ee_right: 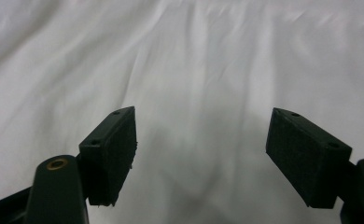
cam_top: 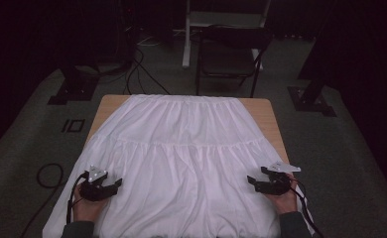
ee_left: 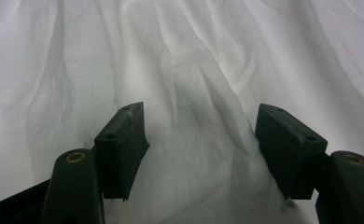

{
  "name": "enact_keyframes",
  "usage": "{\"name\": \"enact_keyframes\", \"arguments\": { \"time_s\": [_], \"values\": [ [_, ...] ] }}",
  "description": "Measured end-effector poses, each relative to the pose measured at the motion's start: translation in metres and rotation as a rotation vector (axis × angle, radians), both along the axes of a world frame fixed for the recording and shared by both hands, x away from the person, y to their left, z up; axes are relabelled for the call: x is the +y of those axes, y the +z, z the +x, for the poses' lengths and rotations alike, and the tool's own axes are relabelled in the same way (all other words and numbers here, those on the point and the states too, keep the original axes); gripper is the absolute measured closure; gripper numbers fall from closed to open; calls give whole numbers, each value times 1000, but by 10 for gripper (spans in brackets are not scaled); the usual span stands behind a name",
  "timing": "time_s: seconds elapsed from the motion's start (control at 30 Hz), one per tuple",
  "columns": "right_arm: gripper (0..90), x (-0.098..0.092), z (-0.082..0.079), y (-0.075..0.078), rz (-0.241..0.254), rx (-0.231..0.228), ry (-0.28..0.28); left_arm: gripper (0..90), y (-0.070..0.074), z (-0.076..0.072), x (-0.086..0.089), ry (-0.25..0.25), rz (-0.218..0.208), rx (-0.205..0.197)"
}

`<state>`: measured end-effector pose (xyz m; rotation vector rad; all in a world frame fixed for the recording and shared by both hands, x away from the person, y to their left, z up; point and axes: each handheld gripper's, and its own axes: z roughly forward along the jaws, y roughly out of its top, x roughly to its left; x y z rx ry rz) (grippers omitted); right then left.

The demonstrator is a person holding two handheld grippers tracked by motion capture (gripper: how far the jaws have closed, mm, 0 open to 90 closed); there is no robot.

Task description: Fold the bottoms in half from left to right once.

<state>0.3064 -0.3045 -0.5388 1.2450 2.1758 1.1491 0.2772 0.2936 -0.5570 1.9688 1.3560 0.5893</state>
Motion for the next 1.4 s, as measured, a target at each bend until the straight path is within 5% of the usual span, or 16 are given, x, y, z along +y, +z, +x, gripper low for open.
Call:
{"name": "enact_keyframes", "arguments": {
  "time_s": [0.23,0.4,0.73,0.87,1.0,1.17,1.27,1.37,1.4],
  "values": [
    [355,-8,-13,4,-102,-42,-72,337,17,-14,14,53,7,-18],
    [381,-15,-19,5,-95,-43,-103,338,27,-35,45,146,46,-31],
    [416,-22,-25,4,-82,-45,-133,416,30,-62,111,357,0,-2],
    [416,-22,-25,3,-84,-43,-138,460,23,-61,115,364,0,30],
    [415,-23,-25,3,-82,-42,-137,409,12,-54,113,374,30,70],
    [414,-25,-25,2,-73,-35,-141,376,4,-51,114,368,-28,81],
    [413,-25,-25,1,-71,-30,-140,495,2,-52,116,331,-94,73],
    [413,-25,-25,1,-73,-24,-140,652,7,-52,106,327,-10,70],
    [414,-25,-25,1,-73,-22,-141,813,10,-52,105,307,-24,74]
  ]
}}
